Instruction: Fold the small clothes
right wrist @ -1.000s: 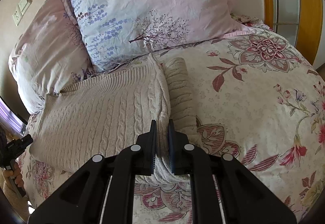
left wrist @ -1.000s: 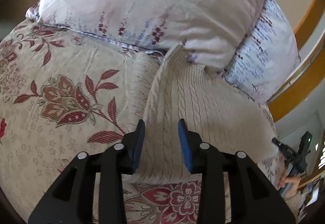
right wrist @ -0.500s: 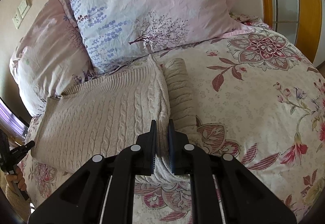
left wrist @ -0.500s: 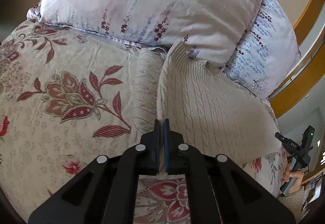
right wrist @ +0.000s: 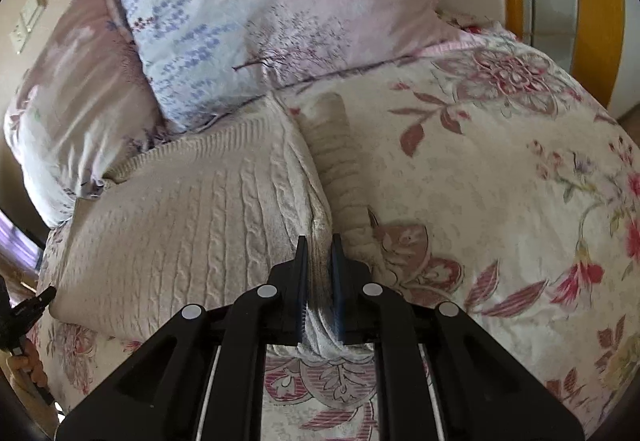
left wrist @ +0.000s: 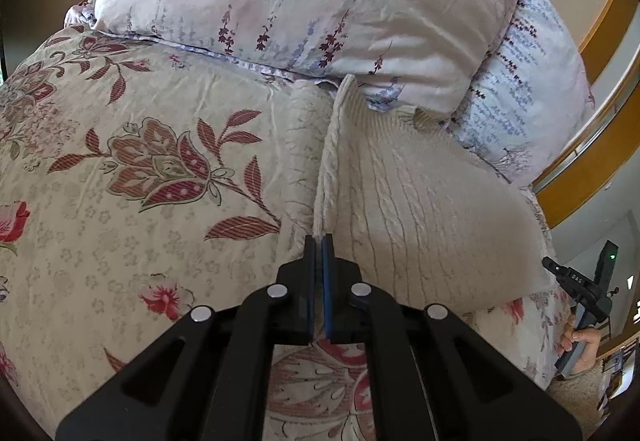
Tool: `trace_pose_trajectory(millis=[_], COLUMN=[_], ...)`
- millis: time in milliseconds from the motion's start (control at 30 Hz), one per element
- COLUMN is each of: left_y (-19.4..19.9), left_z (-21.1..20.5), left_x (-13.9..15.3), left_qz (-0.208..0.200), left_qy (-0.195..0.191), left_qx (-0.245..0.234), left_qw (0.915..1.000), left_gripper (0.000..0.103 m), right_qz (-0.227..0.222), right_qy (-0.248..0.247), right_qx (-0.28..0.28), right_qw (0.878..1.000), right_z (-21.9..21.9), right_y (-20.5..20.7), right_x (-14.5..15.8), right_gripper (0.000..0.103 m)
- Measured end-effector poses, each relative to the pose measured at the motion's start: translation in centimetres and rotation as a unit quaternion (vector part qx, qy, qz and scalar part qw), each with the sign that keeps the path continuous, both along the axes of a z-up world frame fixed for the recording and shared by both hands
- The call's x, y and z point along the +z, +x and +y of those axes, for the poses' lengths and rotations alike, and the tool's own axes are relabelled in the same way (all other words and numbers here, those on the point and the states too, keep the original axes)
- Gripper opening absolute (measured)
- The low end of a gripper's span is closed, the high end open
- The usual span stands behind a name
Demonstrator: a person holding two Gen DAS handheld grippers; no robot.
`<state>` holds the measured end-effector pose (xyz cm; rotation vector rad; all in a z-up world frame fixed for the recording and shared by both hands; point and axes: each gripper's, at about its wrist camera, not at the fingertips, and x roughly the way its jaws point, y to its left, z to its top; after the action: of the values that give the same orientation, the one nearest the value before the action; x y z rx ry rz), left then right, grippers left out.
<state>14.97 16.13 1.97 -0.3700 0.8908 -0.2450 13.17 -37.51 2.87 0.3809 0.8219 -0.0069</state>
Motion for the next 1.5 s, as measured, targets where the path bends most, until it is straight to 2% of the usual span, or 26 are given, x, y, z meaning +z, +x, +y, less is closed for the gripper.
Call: trace_pose_trajectory(millis=[100,300,367,433,500,567,633,733,800,833,933,1200,1233,1367,1467,1500], left_y=[0.2,0.3,0.1,-0.4,-0.8,-1.1,-0.7,0.3,1.2,1.7,2.4,1.4,1.3,1.4,2.5,3.0], left_z=[-0.4,0.1,0.2,0.3,-0.1,-1.3,-2.7,-4.3,-4.8,-4.8,-4.2,-3.3,-3.2,-1.3,0.1,0.3], left_x=[0.0,-0.1,0.4,1.4,2.9,4.0,4.3,3.8,2.8,2.1,0.7,0.2,0.3,0.9,1.2,1.1], left_qz=[-0.002,0.006,-0.001,-0.025,-0.058,-0.087,-0.092,-0.079,-0.057,-0.042,-0.015,-0.018,-0.016,0.002,0.017,0.023], left_qy=[0.011,-0.001,-0.001,0.004,0.017,0.031,0.04,0.048,0.056,0.059,0.057,0.054,0.051,-0.004,-0.04,-0.049], left_qx=[-0.003,-0.002,-0.003,-0.001,-0.002,-0.013,-0.027,-0.039,-0.035,-0.03,-0.017,-0.016,-0.015,-0.002,0.017,0.021], left_qw=[0.9999,1.0,1.0,0.9997,0.9981,0.9956,0.9946,0.9949,0.9962,0.997,0.9981,0.9982,0.9985,1.0,0.9989,0.9983], left_gripper=[0.003,0.008,0.014,0.029,0.037,0.046,0.053,0.055,0.055,0.055,0.055,0.055,0.055,0.056,0.059,0.06], right_qz=[0.009,0.025,0.028,0.018,-0.009,-0.036,-0.038,-0.022,0.007,0.028,0.017,0.022,0.018,0.053,0.033,0.023], right_qy=[-0.005,-0.006,-0.007,-0.024,-0.043,-0.057,-0.058,-0.059,-0.061,-0.058,-0.056,-0.102,-0.107,-0.105,-0.086,-0.08], right_qx=[-0.01,-0.017,-0.024,-0.03,-0.027,-0.005,0.02,0.044,0.046,0.046,0.056,0.063,0.064,0.064,0.072,0.077], right_qw=[1.0,1.0,0.999,0.999,0.999,0.998,0.997,0.997,0.997,0.997,0.997,0.993,0.992,0.991,0.993,0.994], right_z=[0.4,0.7,0.7,1.1,1.9,3.4,4.6,6.2,6.5,6.5,6.3,7.7,7.6,7.5,8.1,8.7], right_y=[-0.5,-0.6,-0.5,-0.6,-0.8,-0.6,0.2,1.7,2.5,2.8,2.2,0.8,0.6,0.8,1.2,1.5], right_x=[0.0,-0.3,0.1,1.2,2.5,3.6,3.9,3.2,1.9,0.9,0.1,-0.1,-0.1,0.5,1.7,2.1], right_gripper=[0.011,0.011,0.012,0.018,0.028,0.03,0.03,0.03,0.037,0.038,0.038,0.04,0.04,0.04,0.041,0.047])
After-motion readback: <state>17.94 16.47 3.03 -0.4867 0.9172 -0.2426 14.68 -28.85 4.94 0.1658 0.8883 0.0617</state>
